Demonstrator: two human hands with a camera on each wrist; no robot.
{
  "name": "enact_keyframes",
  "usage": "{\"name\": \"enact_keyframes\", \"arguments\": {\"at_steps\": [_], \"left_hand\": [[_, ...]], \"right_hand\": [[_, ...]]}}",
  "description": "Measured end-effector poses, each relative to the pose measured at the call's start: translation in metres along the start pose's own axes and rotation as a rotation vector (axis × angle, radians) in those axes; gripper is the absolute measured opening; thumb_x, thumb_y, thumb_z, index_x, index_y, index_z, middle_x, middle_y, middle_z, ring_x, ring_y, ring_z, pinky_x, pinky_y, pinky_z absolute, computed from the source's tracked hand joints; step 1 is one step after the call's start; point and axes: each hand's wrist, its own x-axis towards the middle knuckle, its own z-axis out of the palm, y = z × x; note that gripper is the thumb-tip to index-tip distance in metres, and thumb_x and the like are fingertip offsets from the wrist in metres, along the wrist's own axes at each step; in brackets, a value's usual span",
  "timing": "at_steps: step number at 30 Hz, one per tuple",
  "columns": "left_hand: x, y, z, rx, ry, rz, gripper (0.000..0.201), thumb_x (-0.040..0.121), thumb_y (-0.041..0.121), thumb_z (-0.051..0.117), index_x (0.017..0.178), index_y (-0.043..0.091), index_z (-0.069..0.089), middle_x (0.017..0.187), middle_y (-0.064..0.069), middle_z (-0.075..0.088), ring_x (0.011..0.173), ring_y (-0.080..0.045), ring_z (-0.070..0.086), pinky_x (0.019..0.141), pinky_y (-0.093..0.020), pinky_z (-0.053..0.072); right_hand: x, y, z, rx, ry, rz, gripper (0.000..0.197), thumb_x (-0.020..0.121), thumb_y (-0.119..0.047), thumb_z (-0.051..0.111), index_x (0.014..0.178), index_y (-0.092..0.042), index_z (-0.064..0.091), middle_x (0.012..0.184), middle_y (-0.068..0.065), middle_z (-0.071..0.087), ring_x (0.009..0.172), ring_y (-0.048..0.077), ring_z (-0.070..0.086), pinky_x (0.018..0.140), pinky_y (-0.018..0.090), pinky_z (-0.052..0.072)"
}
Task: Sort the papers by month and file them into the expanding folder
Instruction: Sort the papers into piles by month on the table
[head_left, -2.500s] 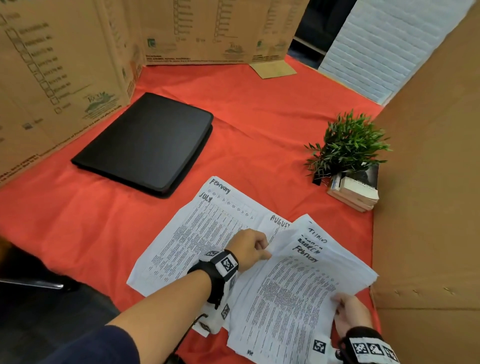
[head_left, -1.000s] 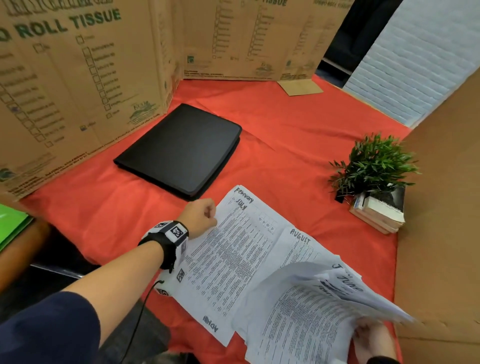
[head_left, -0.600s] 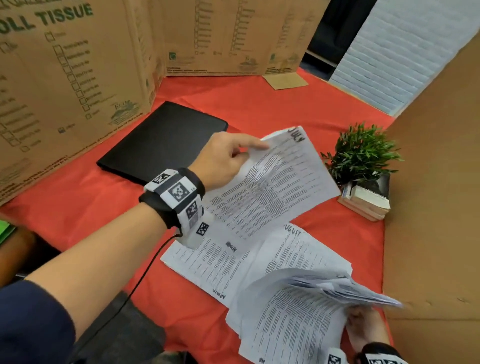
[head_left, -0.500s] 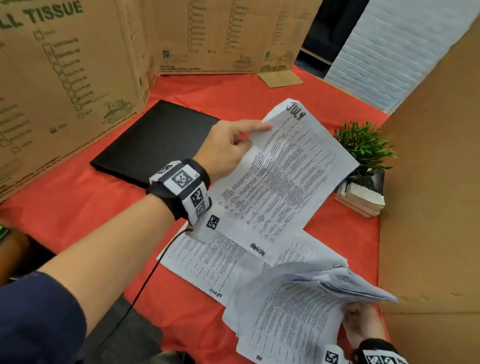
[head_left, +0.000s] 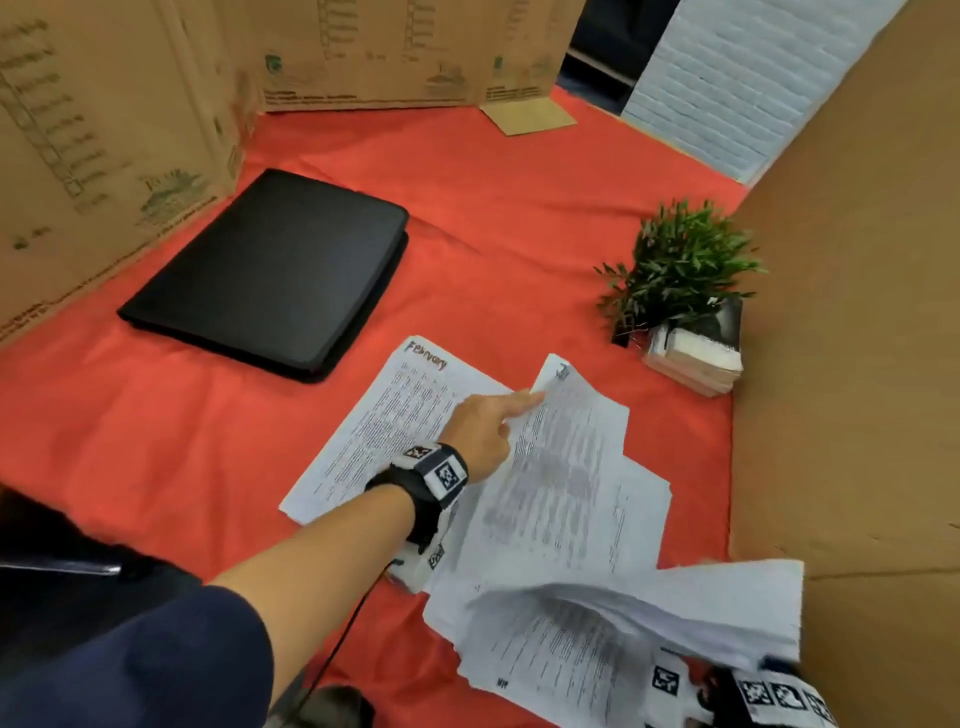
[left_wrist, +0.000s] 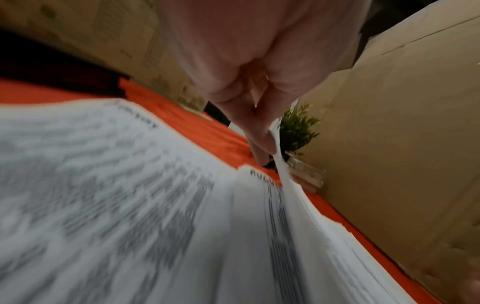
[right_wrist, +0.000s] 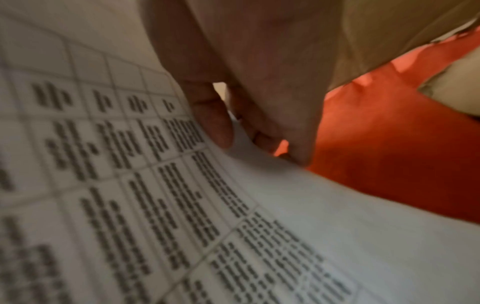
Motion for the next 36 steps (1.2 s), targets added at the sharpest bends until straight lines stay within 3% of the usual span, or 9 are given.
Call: {"name": "enact_keyframes", "arguments": {"at_steps": [2, 3, 6, 8, 13, 19, 28, 33, 36], "left_hand": [[-0.007, -0.009, 0.012, 0.006, -0.055, -0.027, 0.063, 0.09, -0.012, 0.048, 0.136, 0.031, 0.054, 0.144, 0.01, 0.048, 0.13, -0.015, 0.05, 0.104, -0.025, 0.043], [-0.01, -0.011, 0.015, 0.017, -0.1, -0.042, 0.064, 0.089, -0.011, 0.047, 0.135, 0.033, 0.055, 0.142, 0.01, 0.05, 0.124, -0.016, 0.056, 0.1, -0.027, 0.048], [-0.015, -0.018, 0.021, 0.028, -0.224, -0.05, 0.065, 0.085, -0.008, 0.042, 0.13, 0.037, 0.059, 0.128, -0.001, 0.064, 0.09, -0.024, 0.068, 0.081, -0.036, 0.057], [-0.015, -0.017, 0.024, 0.008, -0.277, -0.092, 0.059, 0.087, -0.007, 0.042, 0.131, 0.027, 0.06, 0.131, -0.004, 0.062, 0.106, -0.023, 0.065, 0.093, -0.033, 0.052], [-0.014, -0.016, 0.03, 0.043, -0.16, -0.215, 0.035, 0.095, 0.012, 0.055, 0.13, 0.015, 0.06, 0.13, -0.007, 0.061, 0.117, -0.024, 0.058, 0.098, -0.029, 0.045], [-0.013, -0.017, 0.033, 0.199, 0.023, -0.255, 0.032, 0.092, 0.013, 0.06, 0.123, 0.015, 0.054, 0.125, -0.004, 0.048, 0.101, -0.022, 0.056, 0.083, -0.031, 0.047], [-0.016, -0.016, 0.045, 0.192, -0.251, -0.381, 0.035, 0.091, 0.021, 0.063, 0.124, 0.012, 0.059, 0.116, -0.004, 0.065, 0.103, -0.021, 0.063, 0.09, -0.034, 0.053], [-0.011, -0.032, -0.001, 0.3, 0.139, -0.446, 0.028, 0.09, 0.021, 0.063, 0.117, 0.015, 0.058, 0.121, -0.004, 0.057, 0.104, -0.021, 0.057, 0.087, -0.033, 0.05], [-0.019, -0.056, -0.05, 0.548, 0.357, -0.673, 0.057, 0.081, 0.038, 0.074, 0.123, 0.011, 0.047, 0.125, -0.008, 0.05, 0.115, -0.025, 0.048, 0.091, -0.04, 0.044]], "right_hand": [[-0.019, -0.008, 0.007, -0.057, 0.017, 0.034, 0.051, 0.024, -0.02, 0.086, 0.066, 0.005, 0.07, 0.06, 0.018, 0.067, 0.049, 0.021, 0.063, 0.044, 0.028, 0.051], [-0.026, -0.013, 0.015, 0.016, 0.039, 0.015, 0.036, 0.047, -0.016, 0.079, 0.075, 0.002, 0.067, 0.06, 0.013, 0.062, 0.055, 0.025, 0.06, 0.049, 0.029, 0.05], [-0.022, -0.024, 0.038, 0.097, 0.166, -0.039, 0.019, 0.075, 0.009, 0.04, 0.075, -0.006, 0.05, 0.072, 0.011, 0.05, 0.064, 0.026, 0.048, 0.059, 0.035, 0.044], [-0.02, -0.022, 0.046, 0.062, 0.175, -0.033, 0.023, 0.074, 0.014, 0.037, 0.074, -0.004, 0.05, 0.075, 0.012, 0.052, 0.066, 0.026, 0.049, 0.063, 0.036, 0.046], [-0.013, -0.015, 0.058, -0.075, 0.25, -0.035, 0.019, 0.068, 0.014, 0.046, 0.079, 0.002, 0.054, 0.079, 0.015, 0.054, 0.067, 0.029, 0.051, 0.063, 0.036, 0.046], [-0.011, -0.013, 0.065, -0.221, 0.232, -0.143, 0.048, 0.081, -0.001, 0.068, 0.127, 0.0, 0.056, 0.117, 0.007, 0.058, 0.116, 0.03, 0.054, 0.092, 0.038, 0.042], [-0.005, -0.008, 0.051, -0.176, 0.208, -0.147, 0.041, 0.084, 0.009, 0.062, 0.122, -0.004, 0.058, 0.108, 0.021, 0.066, 0.101, 0.036, 0.065, 0.096, 0.05, 0.049], [-0.006, -0.004, 0.048, -0.157, 0.254, -0.183, 0.038, 0.085, 0.002, 0.066, 0.122, -0.004, 0.06, 0.11, 0.02, 0.065, 0.104, 0.036, 0.063, 0.097, 0.049, 0.048], [-0.009, -0.002, 0.049, -0.152, 0.278, -0.188, 0.027, 0.084, -0.005, 0.071, 0.11, -0.01, 0.065, 0.116, 0.017, 0.066, 0.106, 0.034, 0.063, 0.101, 0.051, 0.046]]}}
